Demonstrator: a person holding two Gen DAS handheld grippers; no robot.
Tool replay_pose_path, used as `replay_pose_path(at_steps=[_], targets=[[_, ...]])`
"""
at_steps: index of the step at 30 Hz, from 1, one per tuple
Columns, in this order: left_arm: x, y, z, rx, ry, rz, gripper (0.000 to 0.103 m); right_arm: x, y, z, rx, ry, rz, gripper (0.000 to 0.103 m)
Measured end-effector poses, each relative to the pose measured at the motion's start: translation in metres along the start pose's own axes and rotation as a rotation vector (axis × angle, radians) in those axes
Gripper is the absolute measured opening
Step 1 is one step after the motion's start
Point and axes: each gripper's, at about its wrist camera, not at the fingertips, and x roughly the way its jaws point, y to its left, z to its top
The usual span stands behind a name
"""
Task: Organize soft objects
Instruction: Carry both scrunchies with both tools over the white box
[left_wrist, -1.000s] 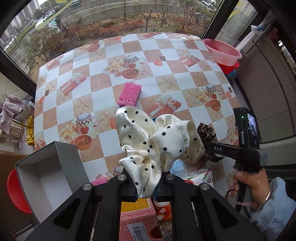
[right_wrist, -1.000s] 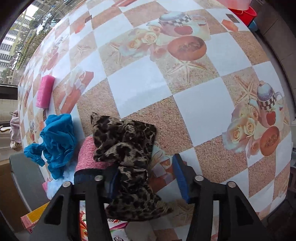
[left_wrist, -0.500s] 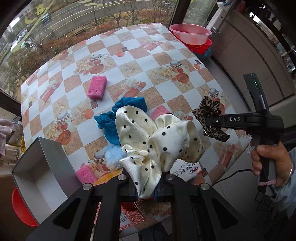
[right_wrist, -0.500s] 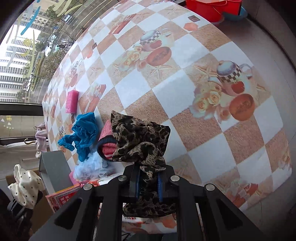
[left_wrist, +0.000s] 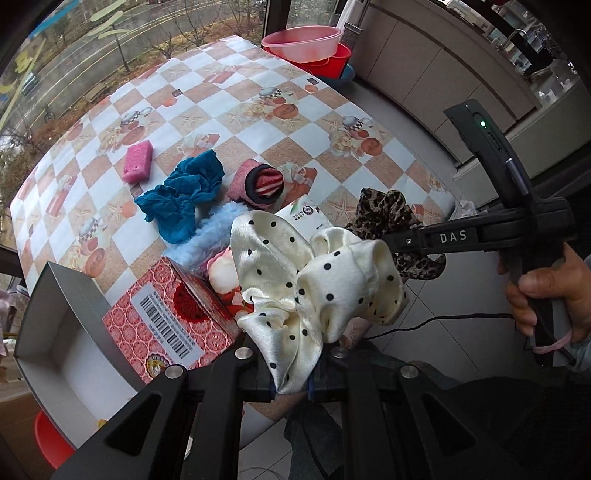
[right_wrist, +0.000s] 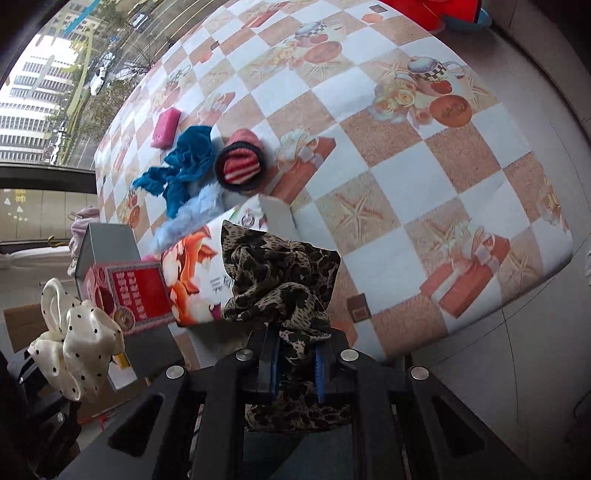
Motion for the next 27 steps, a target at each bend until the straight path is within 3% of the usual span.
replay_pose_path(at_steps=[13,20,27], targets=[[-0.029,0.022,-0.069,-0.028,-0.045,0.042,0.012,0.028,0.069,-0.061,-0.207,0.101,-0.002,0.015],[-0.047,0.055,-0.104,-0.146,-0.081,0.073,0.012,0.036,0.113,-0.076,-0.353,0.117,-0.003,0.015],[-0.062,0.101,-0.144,-0.335,-0.116,0.101,0.012,0.041,0.164,-0.091,-0.528,0.128,-0.018,0.015]])
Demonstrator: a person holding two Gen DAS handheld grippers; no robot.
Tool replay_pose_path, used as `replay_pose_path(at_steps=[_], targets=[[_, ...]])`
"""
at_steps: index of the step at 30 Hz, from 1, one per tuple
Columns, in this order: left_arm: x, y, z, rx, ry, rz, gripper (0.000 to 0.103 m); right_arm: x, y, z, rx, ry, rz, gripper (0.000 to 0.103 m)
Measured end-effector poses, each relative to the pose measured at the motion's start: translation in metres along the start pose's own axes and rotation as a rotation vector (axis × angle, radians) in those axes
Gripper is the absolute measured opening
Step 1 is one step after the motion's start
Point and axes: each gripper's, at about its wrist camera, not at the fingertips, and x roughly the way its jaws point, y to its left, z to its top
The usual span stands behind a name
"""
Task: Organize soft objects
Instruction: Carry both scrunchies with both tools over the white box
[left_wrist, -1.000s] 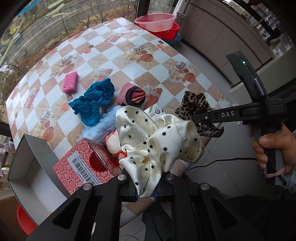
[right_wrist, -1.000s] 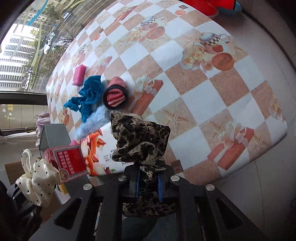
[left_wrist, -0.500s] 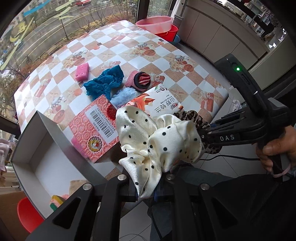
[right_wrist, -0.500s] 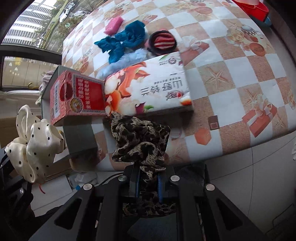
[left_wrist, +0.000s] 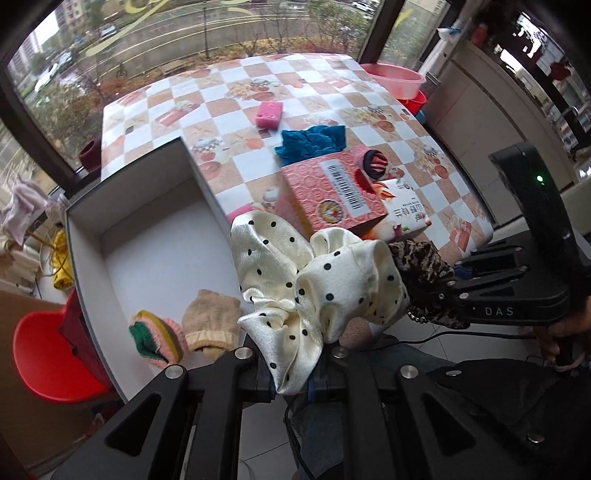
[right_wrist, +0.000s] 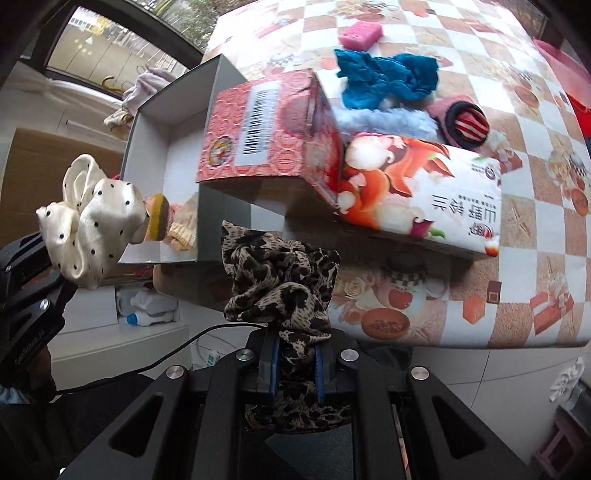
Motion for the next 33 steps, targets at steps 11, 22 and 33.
replay_pose_path(at_steps=[11,22,33], targets=[[0.001,0.075,-0.028,-0.273,0.001,0.108,0.011,0.009,0.061,0.032,-0.169,0.027,0.013,0.015],[0.009,0.115,-0.035,-0.451,0.004,0.178,0.011,0.024,0.118,0.076,-0.246,0.025,0.031,0.015],[0.02,0.118,-0.044,-0.483,0.006,0.184,0.012,0.041,0.14,0.083,-0.281,0.1,0.01,0.015]])
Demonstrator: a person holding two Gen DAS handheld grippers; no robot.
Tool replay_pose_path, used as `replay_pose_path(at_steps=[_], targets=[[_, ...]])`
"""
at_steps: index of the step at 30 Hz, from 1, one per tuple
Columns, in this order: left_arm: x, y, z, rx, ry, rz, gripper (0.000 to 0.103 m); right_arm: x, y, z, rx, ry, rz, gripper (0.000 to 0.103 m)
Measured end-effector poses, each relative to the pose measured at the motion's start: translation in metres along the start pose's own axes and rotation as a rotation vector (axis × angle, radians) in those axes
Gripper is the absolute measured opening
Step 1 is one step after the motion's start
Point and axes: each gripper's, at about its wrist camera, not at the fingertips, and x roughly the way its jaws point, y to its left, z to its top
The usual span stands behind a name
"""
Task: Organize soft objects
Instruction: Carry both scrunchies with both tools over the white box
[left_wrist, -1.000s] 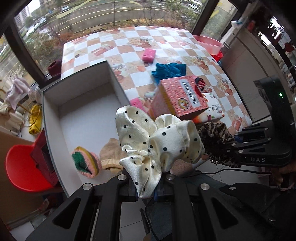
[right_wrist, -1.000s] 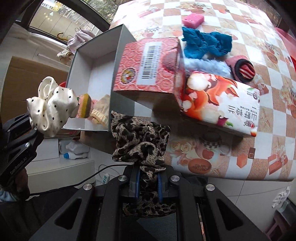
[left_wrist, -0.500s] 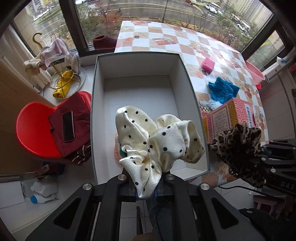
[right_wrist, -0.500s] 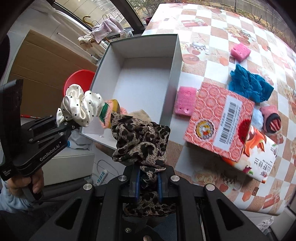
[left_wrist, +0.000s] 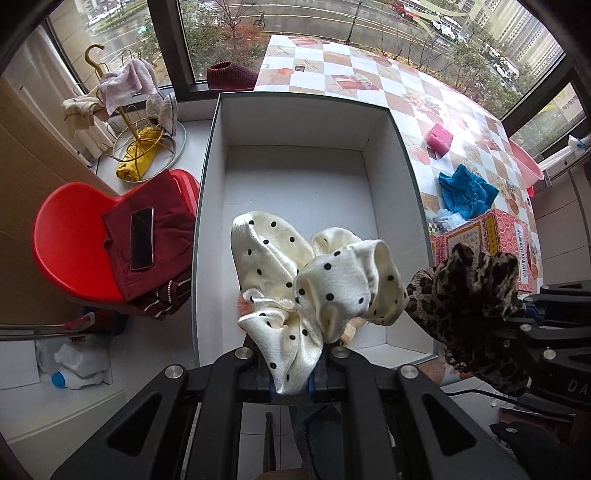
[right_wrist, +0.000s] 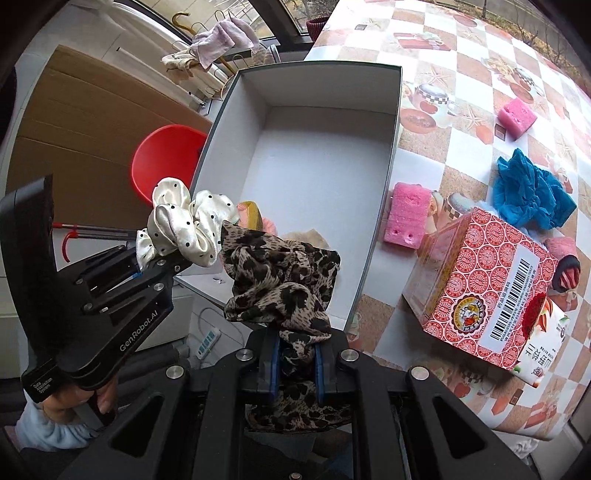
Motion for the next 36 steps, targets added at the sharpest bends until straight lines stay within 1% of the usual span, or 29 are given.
replay_pose_path(at_steps=[4,14,36], targets=[[0.006,0.0,-0.001,0.0,0.015,-0.011,0.011,0.003,0.004,0.003,-0.01,0.014,-0.009,0.015],[0.008,-0.002,0.005,0.014,0.003,-0.011,0.012,0.002,0.004,0.005,-0.002,0.025,-0.025,0.015],[0.013,0.003,0.008,0.004,0.013,-0.004,0.012,0.008,0.002,0.006,0.008,0.044,-0.015,0.015]])
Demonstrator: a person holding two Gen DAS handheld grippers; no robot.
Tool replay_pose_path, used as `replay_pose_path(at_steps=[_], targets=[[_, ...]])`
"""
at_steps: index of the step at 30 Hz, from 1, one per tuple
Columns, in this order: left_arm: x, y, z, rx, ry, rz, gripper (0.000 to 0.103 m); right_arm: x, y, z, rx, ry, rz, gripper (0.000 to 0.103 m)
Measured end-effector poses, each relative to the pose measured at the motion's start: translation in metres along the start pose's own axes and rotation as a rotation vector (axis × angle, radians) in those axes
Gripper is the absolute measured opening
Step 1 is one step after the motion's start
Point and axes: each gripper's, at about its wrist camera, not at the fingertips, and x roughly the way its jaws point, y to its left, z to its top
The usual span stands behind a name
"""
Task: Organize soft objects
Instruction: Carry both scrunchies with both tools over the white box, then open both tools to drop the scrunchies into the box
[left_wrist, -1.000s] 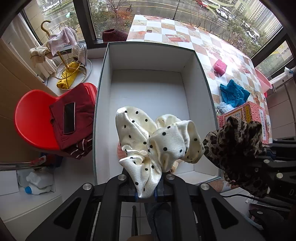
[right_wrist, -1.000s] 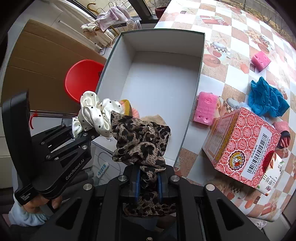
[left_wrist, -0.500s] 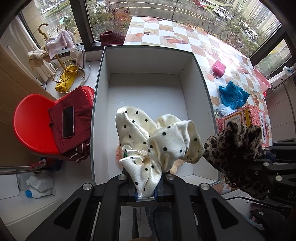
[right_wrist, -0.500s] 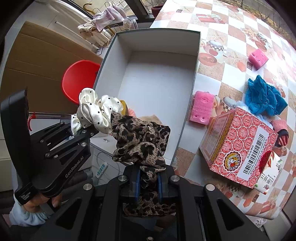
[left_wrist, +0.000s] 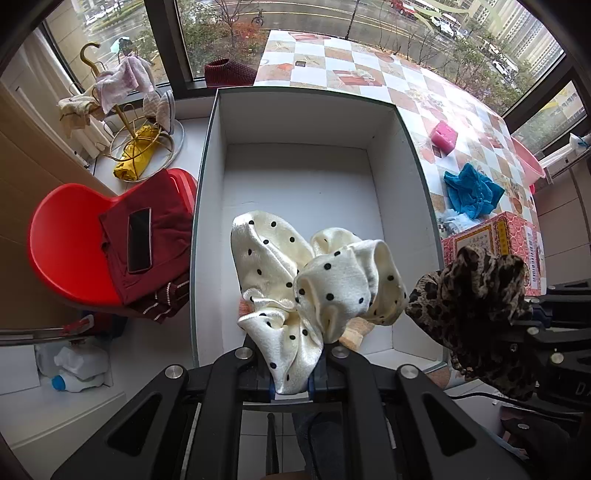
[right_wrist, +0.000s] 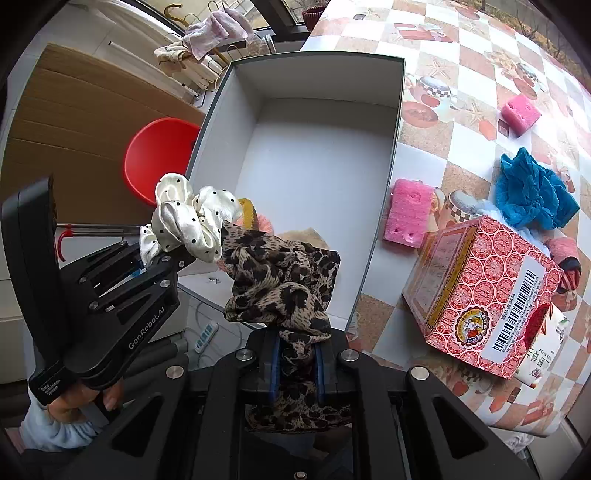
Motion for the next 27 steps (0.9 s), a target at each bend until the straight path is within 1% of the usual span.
replay_pose_path(at_steps=[6,11,19,27], targets=[[0.0,0.002,0.004,-0.004,-0.003,0.002,0.012,0.002,0.0,0.003,0.0,0.004,-0.003,0.015],[-0.003,0.008,0.019,-0.002,-0.028,0.023,0.012,0.003,-0.001,0.013,0.007,-0.005,0.001,0.015],[-0.006,0.022,0.053,-0.021,-0.067,0.05,0.012,-0.002,0.0,0.045,0.024,-0.039,0.023,0.015],[0.005,0.031,0.091,-0.065,-0.074,0.053,0.012,-0.007,-0.007,0.085,0.073,-0.07,0.03,0.015]])
